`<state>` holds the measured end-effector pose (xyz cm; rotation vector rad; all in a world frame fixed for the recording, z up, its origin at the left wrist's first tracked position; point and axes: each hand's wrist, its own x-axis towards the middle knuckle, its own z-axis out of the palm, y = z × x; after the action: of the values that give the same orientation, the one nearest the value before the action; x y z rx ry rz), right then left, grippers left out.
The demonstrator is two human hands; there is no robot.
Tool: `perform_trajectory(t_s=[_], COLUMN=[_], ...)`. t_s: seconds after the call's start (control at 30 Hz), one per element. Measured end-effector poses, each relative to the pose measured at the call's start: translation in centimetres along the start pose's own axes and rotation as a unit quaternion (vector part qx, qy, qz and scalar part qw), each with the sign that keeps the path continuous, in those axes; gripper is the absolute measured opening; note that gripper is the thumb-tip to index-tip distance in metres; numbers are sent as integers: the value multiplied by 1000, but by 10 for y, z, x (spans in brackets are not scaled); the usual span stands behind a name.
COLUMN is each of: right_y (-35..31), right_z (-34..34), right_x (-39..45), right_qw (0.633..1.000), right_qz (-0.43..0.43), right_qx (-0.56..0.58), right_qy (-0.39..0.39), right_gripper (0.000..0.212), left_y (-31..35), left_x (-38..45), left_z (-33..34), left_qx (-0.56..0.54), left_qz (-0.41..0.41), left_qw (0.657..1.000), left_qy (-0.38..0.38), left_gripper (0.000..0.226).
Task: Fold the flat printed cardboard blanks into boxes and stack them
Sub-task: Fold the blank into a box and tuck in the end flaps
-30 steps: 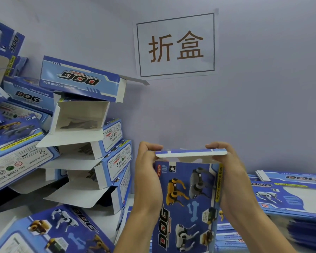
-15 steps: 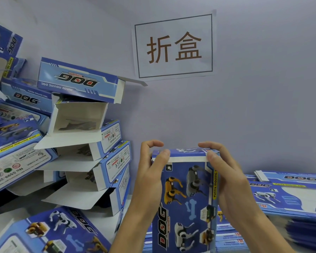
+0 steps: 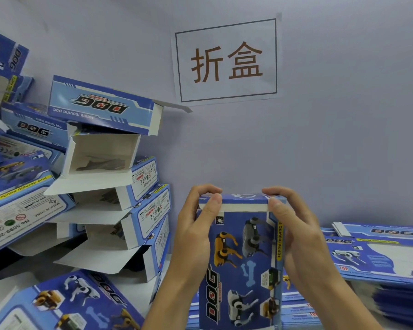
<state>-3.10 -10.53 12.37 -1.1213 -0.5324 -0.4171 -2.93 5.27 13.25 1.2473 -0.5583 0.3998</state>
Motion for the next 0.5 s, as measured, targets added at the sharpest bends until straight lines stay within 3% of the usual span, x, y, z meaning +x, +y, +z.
perform_trajectory(t_s=[0.13, 0.33, 0.43, 0.5], right_y=[3, -2, -10, -9], right_z=[-5, -6, -7, -6], right_x=[1, 5, 7, 4], right_qw=[1000, 996, 996, 992], right_qz=[21, 56, 54, 69], right_qx=[12, 63, 67, 104], right_qy=[-4, -6, 10, -7], right_gripper=[21, 7, 23, 2], left_y=[1, -5, -6, -6], left_x=[-1, 1, -1, -2], left_z=[-4, -5, -1, -1], left_qx=[-5, -2, 23, 33], left_qz=[2, 5, 20, 28], left_qw=[1000, 1000, 999, 999], left_qy=[-10, 9, 8, 8], left_gripper=[13, 24, 29, 32])
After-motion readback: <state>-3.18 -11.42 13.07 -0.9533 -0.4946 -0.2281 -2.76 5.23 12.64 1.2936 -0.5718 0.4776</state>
